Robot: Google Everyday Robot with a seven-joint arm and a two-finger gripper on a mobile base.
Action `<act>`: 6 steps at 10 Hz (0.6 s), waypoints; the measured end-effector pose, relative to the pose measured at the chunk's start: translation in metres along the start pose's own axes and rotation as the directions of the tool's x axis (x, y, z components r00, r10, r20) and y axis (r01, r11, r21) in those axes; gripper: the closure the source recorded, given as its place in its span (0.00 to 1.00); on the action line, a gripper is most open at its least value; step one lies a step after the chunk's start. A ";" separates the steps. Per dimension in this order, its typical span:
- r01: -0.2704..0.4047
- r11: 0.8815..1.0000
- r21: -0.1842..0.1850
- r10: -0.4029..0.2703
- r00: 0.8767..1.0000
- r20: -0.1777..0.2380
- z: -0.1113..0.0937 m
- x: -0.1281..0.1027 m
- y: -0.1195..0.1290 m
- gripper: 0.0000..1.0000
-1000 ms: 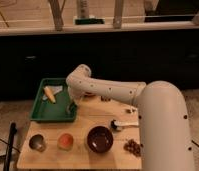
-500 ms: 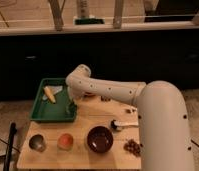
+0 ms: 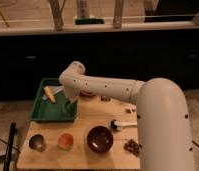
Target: Place pepper in tray
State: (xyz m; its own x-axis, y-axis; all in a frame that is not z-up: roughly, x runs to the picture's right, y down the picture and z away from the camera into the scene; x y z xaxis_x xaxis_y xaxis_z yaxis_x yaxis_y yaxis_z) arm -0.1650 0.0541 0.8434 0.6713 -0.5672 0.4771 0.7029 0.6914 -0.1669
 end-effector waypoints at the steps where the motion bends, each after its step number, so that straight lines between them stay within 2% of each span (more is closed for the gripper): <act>1: 0.011 1.000 0.000 -0.011 1.000 0.002 -0.001 -0.002 -0.004 1.00; 3: 0.037 0.999 -0.004 -0.037 0.999 0.012 0.000 -0.006 -0.012 0.99; 4: 0.051 0.999 -0.007 -0.051 0.999 0.019 0.001 -0.009 -0.017 0.94; 6: 0.081 0.997 -0.014 -0.080 0.996 0.034 0.003 -0.014 -0.027 0.74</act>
State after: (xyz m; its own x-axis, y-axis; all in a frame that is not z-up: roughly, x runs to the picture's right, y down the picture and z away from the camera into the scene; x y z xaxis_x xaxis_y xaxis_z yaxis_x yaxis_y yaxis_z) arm -0.1937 0.0448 0.8441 0.6044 -0.6055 0.5177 0.7581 0.6369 -0.1402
